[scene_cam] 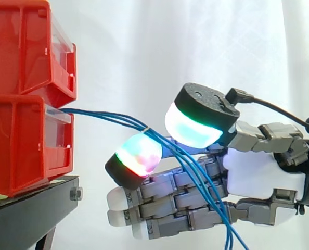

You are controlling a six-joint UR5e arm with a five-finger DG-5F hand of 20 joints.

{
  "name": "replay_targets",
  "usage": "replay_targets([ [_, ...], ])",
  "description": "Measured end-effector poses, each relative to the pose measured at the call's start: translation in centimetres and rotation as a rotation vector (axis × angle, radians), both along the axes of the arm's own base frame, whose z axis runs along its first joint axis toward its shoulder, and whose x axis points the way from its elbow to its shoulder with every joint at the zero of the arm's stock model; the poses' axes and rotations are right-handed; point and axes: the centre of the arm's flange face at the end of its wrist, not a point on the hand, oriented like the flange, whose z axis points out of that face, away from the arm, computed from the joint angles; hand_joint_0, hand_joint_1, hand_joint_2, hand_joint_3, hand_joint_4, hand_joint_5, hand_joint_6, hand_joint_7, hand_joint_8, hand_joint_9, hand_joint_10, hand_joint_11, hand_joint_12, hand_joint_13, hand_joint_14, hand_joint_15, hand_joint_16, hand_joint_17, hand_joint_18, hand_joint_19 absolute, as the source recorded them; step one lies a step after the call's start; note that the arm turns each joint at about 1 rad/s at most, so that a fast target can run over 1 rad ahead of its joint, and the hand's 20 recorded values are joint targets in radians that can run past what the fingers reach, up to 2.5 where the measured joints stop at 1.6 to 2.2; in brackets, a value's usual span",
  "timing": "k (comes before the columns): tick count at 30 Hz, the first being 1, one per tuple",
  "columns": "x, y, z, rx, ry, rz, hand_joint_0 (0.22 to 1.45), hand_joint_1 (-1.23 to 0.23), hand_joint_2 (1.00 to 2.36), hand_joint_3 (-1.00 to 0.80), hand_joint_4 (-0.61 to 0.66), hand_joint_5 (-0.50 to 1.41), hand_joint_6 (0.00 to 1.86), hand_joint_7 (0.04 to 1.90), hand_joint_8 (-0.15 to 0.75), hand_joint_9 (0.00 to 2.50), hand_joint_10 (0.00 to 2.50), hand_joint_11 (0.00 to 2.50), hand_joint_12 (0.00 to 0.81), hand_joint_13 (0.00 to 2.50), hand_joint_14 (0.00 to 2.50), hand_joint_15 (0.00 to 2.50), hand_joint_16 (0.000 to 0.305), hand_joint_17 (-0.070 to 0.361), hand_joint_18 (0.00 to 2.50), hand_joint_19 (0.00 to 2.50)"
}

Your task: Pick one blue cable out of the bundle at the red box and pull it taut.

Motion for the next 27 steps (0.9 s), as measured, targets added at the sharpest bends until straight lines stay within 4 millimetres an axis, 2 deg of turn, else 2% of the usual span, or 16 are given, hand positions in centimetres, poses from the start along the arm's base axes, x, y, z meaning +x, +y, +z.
replay_targets([
  [4, 0.1, 0.0, 0.3, 0.0, -0.001, -0.001, 0.58, -0.7, 1.01, -0.36, 0.21, -0.15, 0.76, 0.9, 0.331, 0.53, 0.0, 0.21, 0.372, 0.32, 0.0, 0.14, 0.055, 0.124, 0.25, 0.14],
  [12, 0.2, -0.1, 0.4, 0.001, -0.001, 0.001, 0.56, -0.67, 1.01, -0.42, 0.22, -0.12, 0.75, 0.94, 0.346, 0.57, 0.01, 0.22, 0.377, 0.33, 0.01, 0.15, 0.056, 0.125, 0.26, 0.15],
  [17, 0.3, -0.1, 0.8, 0.002, -0.009, 0.001, 0.58, -0.68, 1.01, -0.38, 0.19, -0.13, 0.79, 0.98, 0.349, 0.58, 0.0, 0.23, 0.371, 0.35, 0.01, 0.15, 0.054, 0.122, 0.28, 0.15],
  [27, 0.6, -0.2, 1.4, 0.001, -0.008, 0.0, 0.58, -0.72, 1.01, -0.22, 0.23, -0.14, 0.9, 0.96, 0.374, 0.62, 0.01, 0.3, 0.396, 0.41, 0.01, 0.15, 0.058, 0.131, 0.36, 0.14],
])
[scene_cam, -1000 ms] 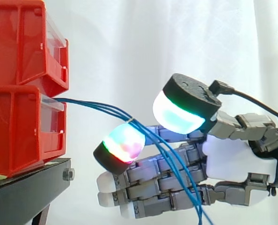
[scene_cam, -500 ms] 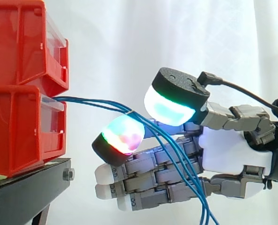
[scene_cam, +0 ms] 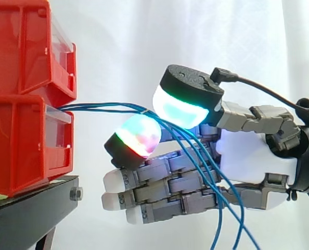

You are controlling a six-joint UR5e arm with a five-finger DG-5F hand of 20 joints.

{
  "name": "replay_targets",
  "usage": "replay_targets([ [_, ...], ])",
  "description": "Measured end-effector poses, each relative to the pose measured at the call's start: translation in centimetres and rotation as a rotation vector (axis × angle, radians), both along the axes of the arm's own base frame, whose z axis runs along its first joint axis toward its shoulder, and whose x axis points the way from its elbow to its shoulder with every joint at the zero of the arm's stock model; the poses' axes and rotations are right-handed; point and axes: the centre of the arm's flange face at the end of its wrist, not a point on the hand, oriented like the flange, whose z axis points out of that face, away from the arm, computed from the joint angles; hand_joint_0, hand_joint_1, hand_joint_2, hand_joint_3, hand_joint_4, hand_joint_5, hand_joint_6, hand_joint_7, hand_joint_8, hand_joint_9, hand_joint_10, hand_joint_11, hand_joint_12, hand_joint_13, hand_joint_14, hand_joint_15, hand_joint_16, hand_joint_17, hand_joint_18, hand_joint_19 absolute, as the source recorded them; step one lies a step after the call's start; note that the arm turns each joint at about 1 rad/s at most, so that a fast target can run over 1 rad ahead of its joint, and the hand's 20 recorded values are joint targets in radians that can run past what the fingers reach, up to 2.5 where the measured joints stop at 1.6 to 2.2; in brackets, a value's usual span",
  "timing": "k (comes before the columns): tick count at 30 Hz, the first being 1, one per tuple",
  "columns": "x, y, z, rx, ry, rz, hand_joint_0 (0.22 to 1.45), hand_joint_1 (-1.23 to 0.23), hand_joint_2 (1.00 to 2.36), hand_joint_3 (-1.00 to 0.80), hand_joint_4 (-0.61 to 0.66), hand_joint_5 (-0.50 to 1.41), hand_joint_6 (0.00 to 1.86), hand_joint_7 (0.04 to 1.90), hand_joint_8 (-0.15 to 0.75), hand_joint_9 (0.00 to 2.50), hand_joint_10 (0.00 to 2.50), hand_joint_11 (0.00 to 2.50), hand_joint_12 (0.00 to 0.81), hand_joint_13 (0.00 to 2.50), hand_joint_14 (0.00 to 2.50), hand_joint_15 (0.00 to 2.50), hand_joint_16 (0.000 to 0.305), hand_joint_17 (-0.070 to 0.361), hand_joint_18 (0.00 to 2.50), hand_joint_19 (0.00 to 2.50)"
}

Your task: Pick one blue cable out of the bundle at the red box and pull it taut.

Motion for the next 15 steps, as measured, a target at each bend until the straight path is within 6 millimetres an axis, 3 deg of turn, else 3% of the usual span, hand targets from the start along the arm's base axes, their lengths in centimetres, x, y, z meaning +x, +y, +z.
replay_targets([
  [8, 0.0, -0.02, 0.02, 0.001, 0.001, -0.001, 0.6, -0.79, 1.02, -0.15, 0.17, -0.15, 0.92, 1.03, 0.374, 0.65, 0.01, 0.34, 0.395, 0.44, 0.01, 0.17, 0.058, 0.13, 0.42, 0.14],
  [15, -0.01, -0.03, 0.01, 0.001, 0.003, -0.002, 0.63, -0.88, 1.02, -0.2, 0.15, -0.16, 0.93, 1.0, 0.364, 0.65, 0.01, 0.37, 0.383, 0.46, 0.01, 0.17, 0.055, 0.124, 0.45, 0.14],
])
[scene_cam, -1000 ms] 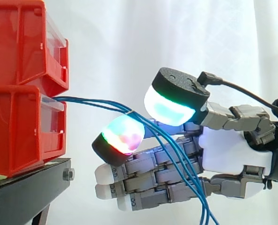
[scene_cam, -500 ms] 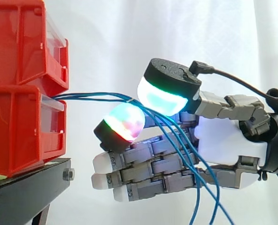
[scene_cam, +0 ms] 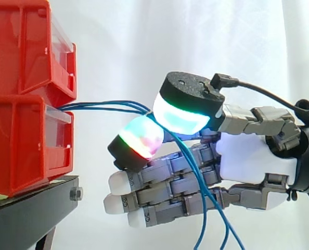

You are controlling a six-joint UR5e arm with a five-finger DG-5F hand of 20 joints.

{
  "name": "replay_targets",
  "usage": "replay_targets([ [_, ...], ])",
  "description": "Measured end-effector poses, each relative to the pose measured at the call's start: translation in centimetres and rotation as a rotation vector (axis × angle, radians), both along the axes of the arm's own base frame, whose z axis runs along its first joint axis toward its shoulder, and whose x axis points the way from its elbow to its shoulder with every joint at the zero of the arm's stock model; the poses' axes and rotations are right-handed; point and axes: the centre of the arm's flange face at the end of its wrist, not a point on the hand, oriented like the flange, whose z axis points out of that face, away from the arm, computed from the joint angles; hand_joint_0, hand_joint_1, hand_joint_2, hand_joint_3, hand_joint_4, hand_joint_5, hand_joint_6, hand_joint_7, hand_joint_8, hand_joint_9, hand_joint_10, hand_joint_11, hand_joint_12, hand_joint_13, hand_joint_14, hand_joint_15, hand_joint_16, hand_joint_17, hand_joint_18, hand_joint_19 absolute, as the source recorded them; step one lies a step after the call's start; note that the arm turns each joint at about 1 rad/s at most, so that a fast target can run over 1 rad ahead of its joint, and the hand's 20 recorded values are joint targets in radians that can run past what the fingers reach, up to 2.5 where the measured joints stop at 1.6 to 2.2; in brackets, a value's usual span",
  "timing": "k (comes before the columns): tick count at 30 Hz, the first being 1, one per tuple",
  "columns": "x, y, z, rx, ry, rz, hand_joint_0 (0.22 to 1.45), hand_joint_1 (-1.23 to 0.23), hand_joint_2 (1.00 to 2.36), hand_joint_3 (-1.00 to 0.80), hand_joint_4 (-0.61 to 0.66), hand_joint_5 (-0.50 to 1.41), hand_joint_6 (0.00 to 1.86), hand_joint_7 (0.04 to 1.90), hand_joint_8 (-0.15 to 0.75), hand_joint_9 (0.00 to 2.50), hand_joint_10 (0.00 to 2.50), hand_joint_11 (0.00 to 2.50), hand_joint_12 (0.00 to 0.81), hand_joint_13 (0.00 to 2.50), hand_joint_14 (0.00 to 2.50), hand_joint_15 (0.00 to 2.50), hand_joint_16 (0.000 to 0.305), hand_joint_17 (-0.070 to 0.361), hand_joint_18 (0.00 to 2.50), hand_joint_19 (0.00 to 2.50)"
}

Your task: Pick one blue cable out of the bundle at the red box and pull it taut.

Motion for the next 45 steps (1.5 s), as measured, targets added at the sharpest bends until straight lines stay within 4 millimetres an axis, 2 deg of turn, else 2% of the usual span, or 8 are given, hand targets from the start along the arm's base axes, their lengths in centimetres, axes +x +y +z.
replay_targets([
  [6, 0.0, -0.04, 0.18, -0.001, 0.019, 0.0, 0.69, -0.9, 1.01, -0.42, 0.19, -0.17, 0.93, 0.96, 0.361, 0.65, 0.01, 0.39, 0.386, 0.46, 0.01, 0.16, 0.056, 0.125, 0.5, 0.14],
  [10, -0.09, -0.05, 0.23, 0.002, 0.046, 0.0, 0.65, -0.88, 1.0, -0.48, 0.23, -0.16, 0.93, 0.95, 0.362, 0.67, 0.01, 0.39, 0.385, 0.46, 0.01, 0.17, 0.055, 0.125, 0.5, 0.16],
  [14, -0.18, -0.07, 0.2, 0.007, 0.062, 0.001, 0.6, -0.78, 1.0, -0.47, 0.21, -0.14, 0.9, 1.02, 0.368, 0.7, 0.01, 0.39, 0.379, 0.46, 0.01, 0.19, 0.055, 0.123, 0.48, 0.21],
  [21, -0.21, -0.08, 0.19, 0.01, 0.066, 0.001, 0.59, -0.76, 1.01, -0.33, 0.19, -0.12, 0.9, 1.08, 0.381, 0.76, 0.01, 0.39, 0.377, 0.49, 0.01, 0.2, 0.053, 0.12, 0.49, 0.23],
  [27, -0.18, -0.06, 0.22, 0.011, 0.063, 0.0, 0.56, -0.64, 1.01, -0.28, 0.16, -0.1, 0.88, 1.12, 0.363, 0.77, 0.01, 0.34, 0.372, 0.47, 0.01, 0.22, 0.054, 0.12, 0.44, 0.27],
  [35, -0.17, -0.04, 0.23, 0.01, 0.062, 0.001, 0.57, -0.53, 1.01, -0.23, 0.17, -0.09, 0.82, 1.02, 0.371, 0.75, 0.01, 0.31, 0.394, 0.44, 0.01, 0.21, 0.058, 0.132, 0.4, 0.3],
  [39, -0.16, -0.03, 0.25, 0.011, 0.061, 0.003, 0.56, -0.57, 1.01, -0.26, 0.18, -0.09, 0.78, 1.04, 0.375, 0.74, 0.01, 0.32, 0.396, 0.44, 0.01, 0.21, 0.059, 0.134, 0.4, 0.3],
  [45, -0.17, -0.14, 0.24, 0.011, 0.062, 0.004, 0.51, -0.59, 1.0, -0.44, 0.19, -0.09, 0.78, 1.02, 0.37, 0.74, 0.01, 0.34, 0.387, 0.44, 0.01, 0.21, 0.057, 0.128, 0.4, 0.3],
])
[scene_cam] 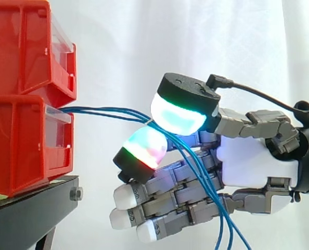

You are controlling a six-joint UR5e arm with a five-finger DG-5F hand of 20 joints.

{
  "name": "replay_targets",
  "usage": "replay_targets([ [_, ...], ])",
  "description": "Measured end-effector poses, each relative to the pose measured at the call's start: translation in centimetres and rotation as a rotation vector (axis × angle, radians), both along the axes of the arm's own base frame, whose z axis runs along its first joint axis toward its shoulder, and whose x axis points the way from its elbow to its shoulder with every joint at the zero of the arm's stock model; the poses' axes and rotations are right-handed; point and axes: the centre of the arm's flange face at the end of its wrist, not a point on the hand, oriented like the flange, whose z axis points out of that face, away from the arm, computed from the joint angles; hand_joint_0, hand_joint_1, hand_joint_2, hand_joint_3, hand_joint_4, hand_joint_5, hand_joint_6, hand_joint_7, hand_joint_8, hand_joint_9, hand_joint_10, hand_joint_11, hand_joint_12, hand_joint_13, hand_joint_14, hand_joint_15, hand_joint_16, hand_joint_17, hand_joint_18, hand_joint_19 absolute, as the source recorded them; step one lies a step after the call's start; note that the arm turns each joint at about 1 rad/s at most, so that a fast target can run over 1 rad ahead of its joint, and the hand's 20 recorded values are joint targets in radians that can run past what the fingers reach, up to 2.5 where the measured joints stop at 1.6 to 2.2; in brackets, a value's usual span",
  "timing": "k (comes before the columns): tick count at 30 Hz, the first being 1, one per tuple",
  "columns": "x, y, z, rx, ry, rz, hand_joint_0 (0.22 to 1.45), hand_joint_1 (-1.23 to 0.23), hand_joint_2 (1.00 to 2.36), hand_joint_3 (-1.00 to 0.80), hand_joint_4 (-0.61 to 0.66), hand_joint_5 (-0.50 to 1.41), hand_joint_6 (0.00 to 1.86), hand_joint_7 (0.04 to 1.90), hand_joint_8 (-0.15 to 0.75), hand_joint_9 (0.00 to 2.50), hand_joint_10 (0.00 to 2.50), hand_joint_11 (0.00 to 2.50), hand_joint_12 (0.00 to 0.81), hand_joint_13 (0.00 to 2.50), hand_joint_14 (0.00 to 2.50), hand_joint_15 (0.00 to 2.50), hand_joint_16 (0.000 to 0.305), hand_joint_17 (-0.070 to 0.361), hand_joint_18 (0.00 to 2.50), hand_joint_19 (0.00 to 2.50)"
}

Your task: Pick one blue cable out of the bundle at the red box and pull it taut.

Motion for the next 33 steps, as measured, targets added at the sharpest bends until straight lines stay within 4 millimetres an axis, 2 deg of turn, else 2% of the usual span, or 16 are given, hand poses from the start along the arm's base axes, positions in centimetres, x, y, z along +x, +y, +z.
replay_targets([
  [6, -0.02, -0.33, 0.02, -0.001, 0.0, -0.003, 0.53, -0.59, 1.01, -0.41, 0.17, -0.09, 0.79, 1.04, 0.368, 0.75, 0.01, 0.34, 0.381, 0.45, 0.01, 0.21, 0.056, 0.125, 0.42, 0.29],
  [15, -0.01, -0.54, 0.02, -0.005, -0.001, -0.006, 0.57, -0.69, 1.02, -0.22, 0.2, -0.11, 0.87, 1.12, 0.377, 0.77, 0.01, 0.37, 0.38, 0.49, 0.01, 0.21, 0.055, 0.123, 0.5, 0.26],
  [18, -0.03, -0.76, 0.04, -0.01, -0.001, -0.009, 0.57, -0.73, 1.01, -0.17, 0.22, -0.11, 0.89, 1.09, 0.401, 0.79, 0.01, 0.39, 0.402, 0.52, 0.01, 0.2, 0.059, 0.133, 0.54, 0.25],
  [22, -0.02, -0.85, 0.06, -0.015, -0.002, -0.011, 0.6, -0.82, 1.02, -0.14, 0.19, -0.12, 0.9, 1.09, 0.39, 0.76, 0.01, 0.41, 0.393, 0.51, 0.01, 0.21, 0.057, 0.128, 0.54, 0.24],
  [27, 0.08, -0.91, 0.24, -0.024, -0.007, -0.012, 0.64, -0.88, 1.02, -0.18, 0.15, -0.14, 0.92, 1.1, 0.37, 0.73, 0.01, 0.42, 0.383, 0.5, 0.01, 0.2, 0.054, 0.121, 0.53, 0.22],
  [33, 0.18, -0.98, 0.45, -0.026, -0.01, -0.014, 0.69, -0.92, 1.01, -0.37, 0.15, -0.15, 0.92, 1.05, 0.36, 0.7, 0.01, 0.42, 0.385, 0.49, 0.01, 0.18, 0.054, 0.122, 0.54, 0.19],
])
